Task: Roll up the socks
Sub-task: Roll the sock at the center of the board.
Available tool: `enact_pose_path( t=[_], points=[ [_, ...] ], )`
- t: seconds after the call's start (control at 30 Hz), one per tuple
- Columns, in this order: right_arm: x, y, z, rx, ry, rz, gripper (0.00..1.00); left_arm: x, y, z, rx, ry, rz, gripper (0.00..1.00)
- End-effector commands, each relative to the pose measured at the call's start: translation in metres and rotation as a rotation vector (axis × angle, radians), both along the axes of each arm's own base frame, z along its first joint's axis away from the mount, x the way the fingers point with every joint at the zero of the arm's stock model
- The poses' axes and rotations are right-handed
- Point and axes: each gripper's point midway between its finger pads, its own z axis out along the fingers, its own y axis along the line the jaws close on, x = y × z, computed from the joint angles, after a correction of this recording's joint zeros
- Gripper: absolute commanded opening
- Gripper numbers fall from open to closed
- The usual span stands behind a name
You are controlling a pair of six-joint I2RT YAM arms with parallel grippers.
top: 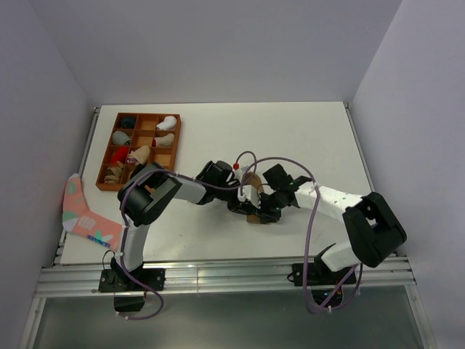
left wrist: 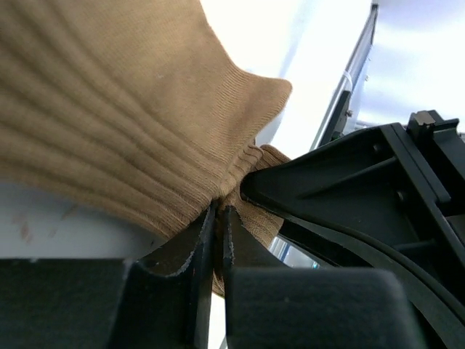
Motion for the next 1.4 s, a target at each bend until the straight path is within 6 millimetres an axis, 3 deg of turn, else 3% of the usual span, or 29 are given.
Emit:
enact_pose_path(
  t=[0.0, 0.03, 0.27, 0.6, 0.87, 1.2, 1.23, 1.37],
  points=[
    [-0.007, 0.003, -0.004, -0.027, 0.128, -0.017, 0.19, -0.011, 0.031, -0.04, 0.189, 0.02, 0.071, 0.15],
    [-0.018, 0.002, -0.004, -0.034, 0.196, -0.007, 0.19, -0.005, 0.032, -0.036, 0.193, -0.027, 0.095, 0.17],
    [-0.026, 0.005, -0.008, -0.036, 0.441, -0.012, 0.18, 0.026, 0.035, -0.013, 0.179, -0.221, 0.213, 0.24],
    [-0.011, -0.001, 0.005, 0.007, 0.606, -0.076, 0.18, 0.048, 0.043, 0.013, 0.096, -0.338, 0.388, 0.3],
    [-0.006, -0.009, -0.002, -0.032, 0.658, -0.109, 0.17, 0.043, 0.051, 0.023, 0.028, -0.36, 0.433, 0.33],
    [0.0, -0.002, 0.011, -0.031, 0.747, -0.147, 0.17, 0.03, 0.071, 0.038, -0.048, -0.528, 0.428, 0.35],
    [0.001, -0.003, 0.01, -0.039, 0.757, -0.158, 0.17, 0.029, 0.07, 0.051, -0.087, -0.568, 0.423, 0.36],
    [0.009, -0.004, 0.008, -0.07, 0.762, -0.171, 0.17, 0.014, 0.065, 0.066, -0.125, -0.687, 0.34, 0.36]
  ],
)
